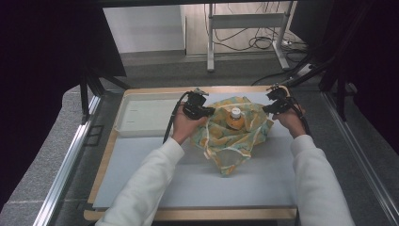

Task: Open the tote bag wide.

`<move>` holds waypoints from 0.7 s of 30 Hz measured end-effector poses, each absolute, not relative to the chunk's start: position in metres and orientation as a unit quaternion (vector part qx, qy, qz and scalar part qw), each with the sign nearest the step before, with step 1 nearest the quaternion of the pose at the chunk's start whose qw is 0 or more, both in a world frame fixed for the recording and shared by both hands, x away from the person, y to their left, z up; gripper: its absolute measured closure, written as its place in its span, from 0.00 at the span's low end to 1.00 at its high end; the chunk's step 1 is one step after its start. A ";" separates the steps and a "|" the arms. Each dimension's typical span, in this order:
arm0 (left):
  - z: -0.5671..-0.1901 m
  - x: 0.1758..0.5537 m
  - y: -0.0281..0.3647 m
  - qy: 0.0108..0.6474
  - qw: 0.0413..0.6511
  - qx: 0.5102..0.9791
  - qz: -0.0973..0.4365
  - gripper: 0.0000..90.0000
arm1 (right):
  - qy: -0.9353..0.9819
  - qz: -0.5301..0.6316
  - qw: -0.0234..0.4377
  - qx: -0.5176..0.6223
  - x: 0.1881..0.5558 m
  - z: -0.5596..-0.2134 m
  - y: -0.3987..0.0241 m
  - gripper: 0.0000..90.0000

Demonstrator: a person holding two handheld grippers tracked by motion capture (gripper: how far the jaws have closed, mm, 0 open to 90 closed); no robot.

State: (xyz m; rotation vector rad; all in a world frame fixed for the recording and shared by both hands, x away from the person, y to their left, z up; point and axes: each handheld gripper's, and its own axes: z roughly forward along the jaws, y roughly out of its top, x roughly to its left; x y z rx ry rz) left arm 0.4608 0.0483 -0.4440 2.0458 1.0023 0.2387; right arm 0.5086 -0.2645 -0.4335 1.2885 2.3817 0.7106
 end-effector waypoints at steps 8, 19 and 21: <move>-0.461 0.457 0.044 0.401 0.396 0.822 0.085 1.00 | 0.842 0.244 0.159 0.455 0.497 -0.449 -0.267 0.99; -0.477 0.457 0.039 0.403 0.385 0.827 0.071 0.99 | 0.842 0.246 0.140 0.459 0.488 -0.468 -0.271 0.99; -0.478 0.457 0.039 0.403 0.385 0.827 0.070 0.99 | 0.843 0.244 0.136 0.459 0.488 -0.469 -0.272 0.99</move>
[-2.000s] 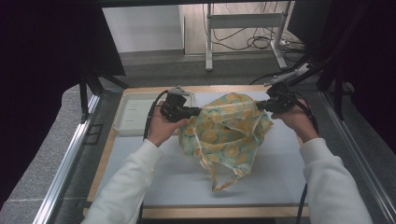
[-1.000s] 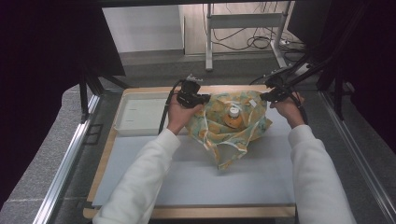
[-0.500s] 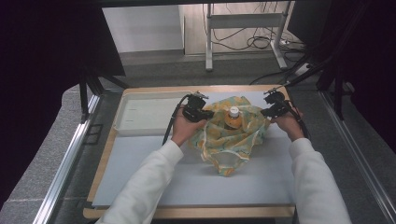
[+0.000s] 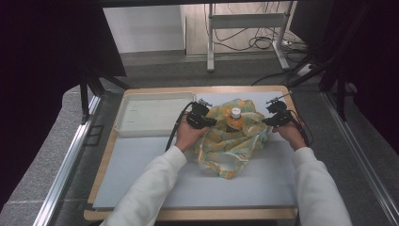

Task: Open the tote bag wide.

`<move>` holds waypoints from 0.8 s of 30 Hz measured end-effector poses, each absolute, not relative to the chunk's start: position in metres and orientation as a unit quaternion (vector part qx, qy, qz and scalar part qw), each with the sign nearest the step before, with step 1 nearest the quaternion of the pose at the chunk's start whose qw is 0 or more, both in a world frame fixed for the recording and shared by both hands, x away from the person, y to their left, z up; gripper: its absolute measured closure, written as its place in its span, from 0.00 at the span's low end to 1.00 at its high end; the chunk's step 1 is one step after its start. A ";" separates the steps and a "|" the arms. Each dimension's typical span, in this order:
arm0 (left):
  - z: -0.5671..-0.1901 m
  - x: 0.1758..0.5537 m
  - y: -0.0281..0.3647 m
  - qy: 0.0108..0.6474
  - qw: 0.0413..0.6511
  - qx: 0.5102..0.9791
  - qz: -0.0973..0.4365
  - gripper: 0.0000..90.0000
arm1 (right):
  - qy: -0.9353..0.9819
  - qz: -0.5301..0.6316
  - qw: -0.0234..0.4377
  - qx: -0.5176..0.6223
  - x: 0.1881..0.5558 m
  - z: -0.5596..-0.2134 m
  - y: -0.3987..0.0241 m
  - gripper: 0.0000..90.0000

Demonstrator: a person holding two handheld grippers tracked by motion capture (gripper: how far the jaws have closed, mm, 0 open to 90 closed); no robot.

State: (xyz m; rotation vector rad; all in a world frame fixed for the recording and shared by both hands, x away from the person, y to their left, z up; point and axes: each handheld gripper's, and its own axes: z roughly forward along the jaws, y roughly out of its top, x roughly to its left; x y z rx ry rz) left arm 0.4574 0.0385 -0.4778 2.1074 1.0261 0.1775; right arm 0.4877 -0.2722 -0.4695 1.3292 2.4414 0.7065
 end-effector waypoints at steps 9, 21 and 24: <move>-0.438 0.442 0.057 0.372 0.420 0.821 0.106 0.71 | 0.813 0.325 0.146 0.461 0.470 -0.426 -0.289 0.62; -0.421 0.402 0.062 0.309 0.424 0.845 0.107 0.99 | 0.835 0.367 0.140 0.386 0.418 -0.383 -0.262 0.95; -0.432 0.411 0.055 0.323 0.426 0.841 0.088 1.00 | 0.847 0.354 0.120 0.378 0.416 -0.400 -0.245 0.98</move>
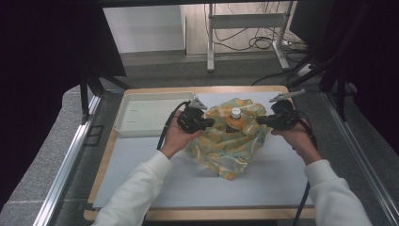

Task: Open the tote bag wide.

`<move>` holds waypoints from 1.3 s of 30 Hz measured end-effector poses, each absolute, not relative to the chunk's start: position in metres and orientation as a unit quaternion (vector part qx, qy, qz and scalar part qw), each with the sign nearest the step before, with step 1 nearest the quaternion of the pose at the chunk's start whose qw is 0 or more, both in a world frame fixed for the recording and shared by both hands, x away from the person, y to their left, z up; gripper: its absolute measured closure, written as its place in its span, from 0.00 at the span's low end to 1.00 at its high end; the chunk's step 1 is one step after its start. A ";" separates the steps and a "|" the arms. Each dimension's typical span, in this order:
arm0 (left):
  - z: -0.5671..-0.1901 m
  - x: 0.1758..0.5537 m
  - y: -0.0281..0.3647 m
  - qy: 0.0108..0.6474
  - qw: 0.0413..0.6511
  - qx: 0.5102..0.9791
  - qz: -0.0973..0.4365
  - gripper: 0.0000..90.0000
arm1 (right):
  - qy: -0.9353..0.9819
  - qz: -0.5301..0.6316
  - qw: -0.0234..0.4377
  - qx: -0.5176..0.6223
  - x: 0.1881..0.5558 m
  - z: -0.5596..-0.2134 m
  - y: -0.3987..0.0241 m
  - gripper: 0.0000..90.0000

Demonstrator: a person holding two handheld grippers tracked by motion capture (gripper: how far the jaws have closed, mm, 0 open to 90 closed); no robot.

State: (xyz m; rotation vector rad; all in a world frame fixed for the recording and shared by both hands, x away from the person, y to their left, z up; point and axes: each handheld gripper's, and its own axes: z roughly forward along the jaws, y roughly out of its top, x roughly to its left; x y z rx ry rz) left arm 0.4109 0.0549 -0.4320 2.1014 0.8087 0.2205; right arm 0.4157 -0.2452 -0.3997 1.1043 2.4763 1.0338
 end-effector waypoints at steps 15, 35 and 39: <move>-0.478 0.491 0.016 0.378 0.392 0.836 0.067 1.00 | 0.847 0.291 0.088 0.436 0.440 -0.494 -0.247 0.99; -0.466 0.481 0.026 0.363 0.427 0.827 0.047 1.00 | 0.839 0.333 0.113 0.415 0.434 -0.463 -0.254 0.99; -0.450 0.458 0.036 0.346 0.444 0.825 0.051 1.00 | 0.827 0.360 0.114 0.417 0.448 -0.445 -0.250 0.99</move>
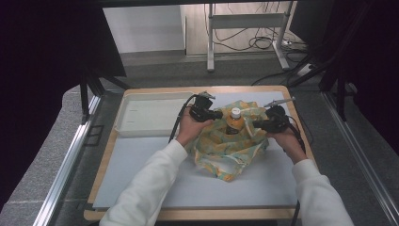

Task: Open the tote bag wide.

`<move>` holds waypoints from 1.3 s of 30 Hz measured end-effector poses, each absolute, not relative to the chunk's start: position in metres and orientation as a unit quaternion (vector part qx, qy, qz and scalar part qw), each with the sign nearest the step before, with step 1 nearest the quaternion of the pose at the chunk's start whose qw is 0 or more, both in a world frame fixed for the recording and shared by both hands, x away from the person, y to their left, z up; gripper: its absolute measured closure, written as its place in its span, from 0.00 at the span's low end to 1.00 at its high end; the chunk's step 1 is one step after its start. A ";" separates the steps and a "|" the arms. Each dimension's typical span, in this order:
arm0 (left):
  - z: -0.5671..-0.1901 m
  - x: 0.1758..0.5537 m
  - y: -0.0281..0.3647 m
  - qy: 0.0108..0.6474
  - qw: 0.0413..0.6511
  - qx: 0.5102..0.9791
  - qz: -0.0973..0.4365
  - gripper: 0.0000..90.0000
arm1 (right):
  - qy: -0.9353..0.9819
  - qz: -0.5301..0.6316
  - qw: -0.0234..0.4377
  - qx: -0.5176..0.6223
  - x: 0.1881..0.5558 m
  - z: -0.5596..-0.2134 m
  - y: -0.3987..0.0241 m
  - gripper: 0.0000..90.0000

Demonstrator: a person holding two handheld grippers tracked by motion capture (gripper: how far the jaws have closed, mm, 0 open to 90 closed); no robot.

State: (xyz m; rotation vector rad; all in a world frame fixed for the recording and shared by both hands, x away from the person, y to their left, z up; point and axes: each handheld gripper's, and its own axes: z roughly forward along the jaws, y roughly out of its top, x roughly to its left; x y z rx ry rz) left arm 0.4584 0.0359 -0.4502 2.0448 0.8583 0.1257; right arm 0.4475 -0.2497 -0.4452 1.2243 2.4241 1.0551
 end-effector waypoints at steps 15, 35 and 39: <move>-0.493 0.447 0.023 0.354 0.422 0.834 0.017 1.00 | 0.840 0.342 0.068 0.416 0.499 -0.461 -0.209 0.99; -0.530 0.430 0.028 0.335 0.387 0.859 -0.027 1.00 | 0.814 0.285 0.097 0.497 0.536 -0.506 -0.225 0.99; -0.530 0.428 0.028 0.329 0.384 0.863 -0.031 1.00 | 0.811 0.284 0.101 0.502 0.536 -0.505 -0.227 0.99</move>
